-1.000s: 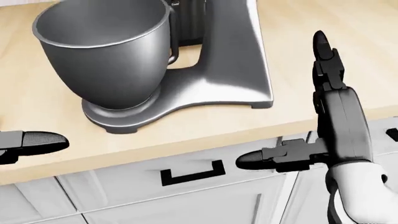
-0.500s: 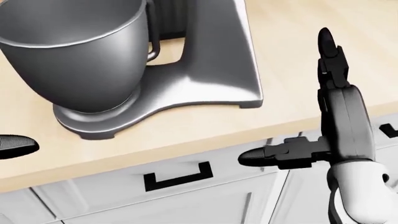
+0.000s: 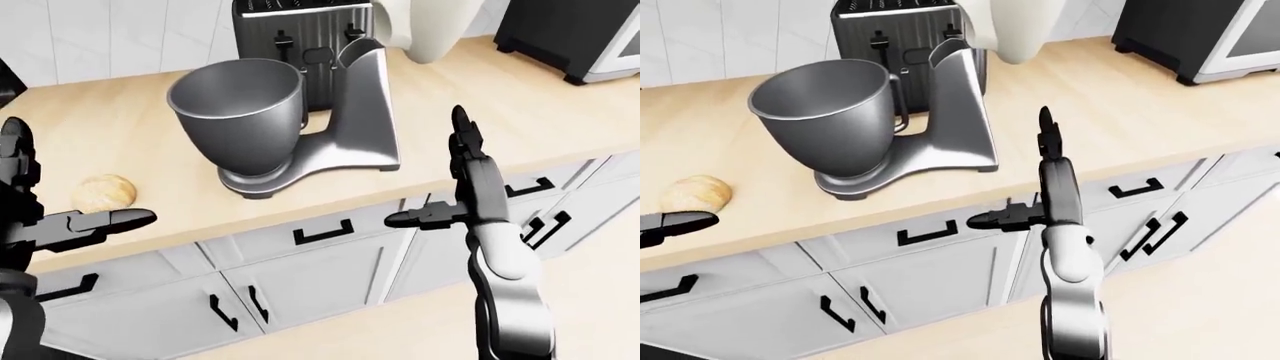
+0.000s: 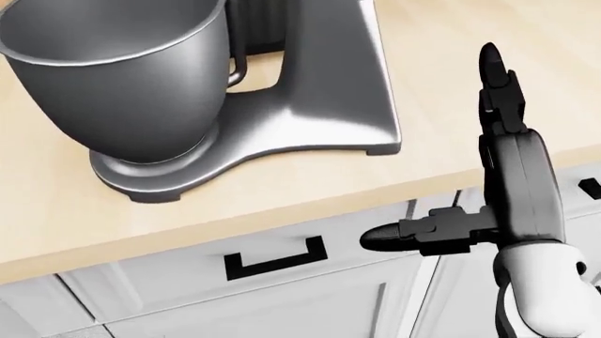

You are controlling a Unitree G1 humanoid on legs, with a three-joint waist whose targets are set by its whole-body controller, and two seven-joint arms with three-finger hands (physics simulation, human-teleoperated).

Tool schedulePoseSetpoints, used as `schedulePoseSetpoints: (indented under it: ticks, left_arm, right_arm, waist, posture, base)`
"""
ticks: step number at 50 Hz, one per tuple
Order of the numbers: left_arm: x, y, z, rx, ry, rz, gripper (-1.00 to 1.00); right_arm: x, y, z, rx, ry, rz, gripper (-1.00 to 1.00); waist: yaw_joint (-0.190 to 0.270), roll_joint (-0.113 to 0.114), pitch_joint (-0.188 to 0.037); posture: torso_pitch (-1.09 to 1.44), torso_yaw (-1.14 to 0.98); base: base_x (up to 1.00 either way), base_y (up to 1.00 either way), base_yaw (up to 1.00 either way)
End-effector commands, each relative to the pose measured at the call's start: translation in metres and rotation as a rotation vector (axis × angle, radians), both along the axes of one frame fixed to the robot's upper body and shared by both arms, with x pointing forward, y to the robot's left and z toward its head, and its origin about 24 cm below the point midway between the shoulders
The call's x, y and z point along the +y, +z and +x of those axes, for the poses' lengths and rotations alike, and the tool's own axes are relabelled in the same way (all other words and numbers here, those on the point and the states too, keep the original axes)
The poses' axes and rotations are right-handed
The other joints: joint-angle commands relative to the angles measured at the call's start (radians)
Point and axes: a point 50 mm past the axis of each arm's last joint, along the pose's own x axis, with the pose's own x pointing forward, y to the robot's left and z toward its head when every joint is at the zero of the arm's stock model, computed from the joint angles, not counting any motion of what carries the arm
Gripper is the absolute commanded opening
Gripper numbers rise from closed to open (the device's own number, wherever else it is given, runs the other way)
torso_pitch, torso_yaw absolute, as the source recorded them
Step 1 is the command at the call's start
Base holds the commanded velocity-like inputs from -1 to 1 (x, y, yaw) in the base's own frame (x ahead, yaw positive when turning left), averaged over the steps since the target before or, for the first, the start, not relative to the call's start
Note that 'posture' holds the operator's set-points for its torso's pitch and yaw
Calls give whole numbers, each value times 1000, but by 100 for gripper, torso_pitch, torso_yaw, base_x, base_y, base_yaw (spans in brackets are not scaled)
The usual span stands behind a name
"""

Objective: Place the bread in the stand mixer bowl.

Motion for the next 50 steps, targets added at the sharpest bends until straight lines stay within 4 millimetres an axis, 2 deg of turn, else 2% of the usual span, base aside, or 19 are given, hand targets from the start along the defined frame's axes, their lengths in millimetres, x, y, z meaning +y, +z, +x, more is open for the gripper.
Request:
schedulePoseSetpoints:
  ticks: [1,15,25,28,33,37,41,44,50]
  left_arm:
    - [1,9,-2,-61,10,57,100]
    - [27,-14,22,2,76,45,100]
    - [42,-36,22,49,124,43,100]
    - [51,-54,24,80,153,39,100]
    - [62,-60,25,97,180,32,100]
    - [67,-72,27,120,189,7,100]
    - [73,-75,31,132,208,19,100]
    - [78,-68,34,131,220,28,100]
    - [82,-72,34,143,232,38,100]
  right_arm:
    - [2,15,-3,-85,8,-11,100]
    - [2,13,-2,-83,15,-8,100]
    - [4,13,-1,-81,18,-11,100]
    - [4,13,-2,-81,16,-13,100]
    - [4,12,-1,-77,16,-17,100]
    - [5,12,-1,-74,16,-19,100]
    - [5,12,0,-74,17,-21,100]
    - [5,12,0,-74,17,-22,100]
    - [6,13,-1,-75,17,-27,100]
  waist:
    - [0,3,-15]
    - [1,3,-22]
    - [-1,3,-26]
    - [0,3,-26]
    - [-1,5,-30]
    - [-1,3,-29]
    - [0,5,-30]
    - [0,6,-31]
    - [-3,9,-31]
  posture:
    - [0,0]
    - [0,0]
    - [0,0]
    - [0,0]
    - [0,0]
    - [0,0]
    - [0,0]
    - [0,0]
    - [0,0]
  base:
    - [0,0,0]
    - [0,0,0]
    - [0,0,0]
    - [0,0,0]
    - [0,0,0]
    - [0,0,0]
    - [0,0,0]
    - [0,0,0]
    - [0,0,0]
